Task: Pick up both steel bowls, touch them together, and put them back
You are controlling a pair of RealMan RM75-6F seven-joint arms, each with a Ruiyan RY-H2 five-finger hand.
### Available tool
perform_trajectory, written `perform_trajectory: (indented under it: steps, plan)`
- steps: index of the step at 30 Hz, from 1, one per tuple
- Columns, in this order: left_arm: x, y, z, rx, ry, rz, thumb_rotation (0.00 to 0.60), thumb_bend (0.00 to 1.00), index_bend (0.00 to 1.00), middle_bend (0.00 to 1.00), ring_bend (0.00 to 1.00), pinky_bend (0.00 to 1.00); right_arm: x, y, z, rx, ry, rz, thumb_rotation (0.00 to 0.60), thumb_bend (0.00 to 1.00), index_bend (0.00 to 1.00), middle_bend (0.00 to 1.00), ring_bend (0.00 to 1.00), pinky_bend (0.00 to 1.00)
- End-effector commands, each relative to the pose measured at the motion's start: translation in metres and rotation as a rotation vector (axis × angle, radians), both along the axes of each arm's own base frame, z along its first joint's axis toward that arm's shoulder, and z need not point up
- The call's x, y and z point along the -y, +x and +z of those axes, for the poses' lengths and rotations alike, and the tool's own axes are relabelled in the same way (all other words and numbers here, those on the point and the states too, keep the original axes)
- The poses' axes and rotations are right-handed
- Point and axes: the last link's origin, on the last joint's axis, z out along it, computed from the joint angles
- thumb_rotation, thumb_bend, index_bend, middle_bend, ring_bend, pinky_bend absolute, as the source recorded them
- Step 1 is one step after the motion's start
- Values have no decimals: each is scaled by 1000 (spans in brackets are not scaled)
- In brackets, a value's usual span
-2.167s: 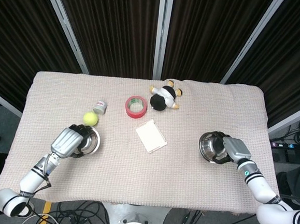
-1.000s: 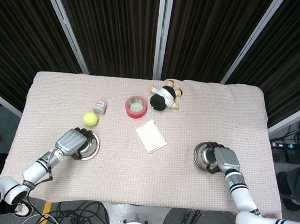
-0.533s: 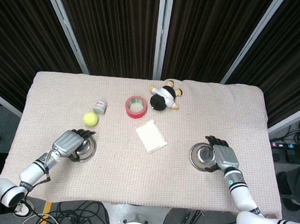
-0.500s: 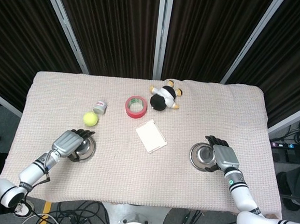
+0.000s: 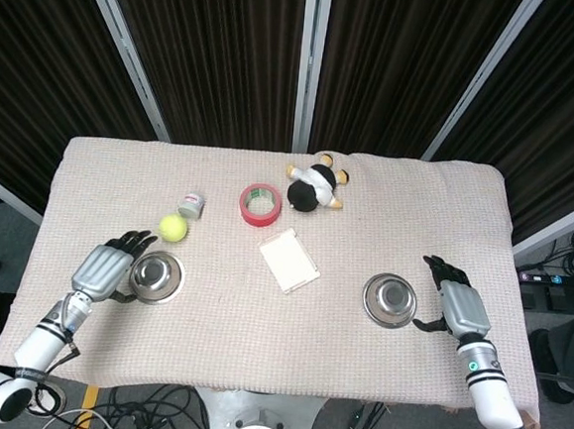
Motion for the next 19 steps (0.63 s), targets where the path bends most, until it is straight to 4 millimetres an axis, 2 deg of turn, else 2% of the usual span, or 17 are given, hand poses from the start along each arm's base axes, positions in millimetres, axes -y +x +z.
perform_trajectory:
  steps: [1,6,11,15,19]
  plan:
    - [14,-9,6,18,38,65,600,0,30,25,50,245,-11,-4,6,10,-33,2,600,35,0,0,0,0]
    - [46,-22,17,116,248,179,600,0,34,29,50,237,-39,-21,8,-92,-179,50,600,16,0,0,0,0]
    - [75,-36,17,213,481,238,600,0,38,44,50,236,-65,-45,-6,-133,-386,132,600,4,0,0,0,0]
    - [86,-41,14,219,545,239,600,0,38,50,50,236,-78,-65,-16,-155,-452,120,600,2,0,0,0,0]
    - [95,-44,12,222,516,253,600,0,38,50,50,235,-86,-79,-24,-150,-448,83,600,2,0,0,0,0]
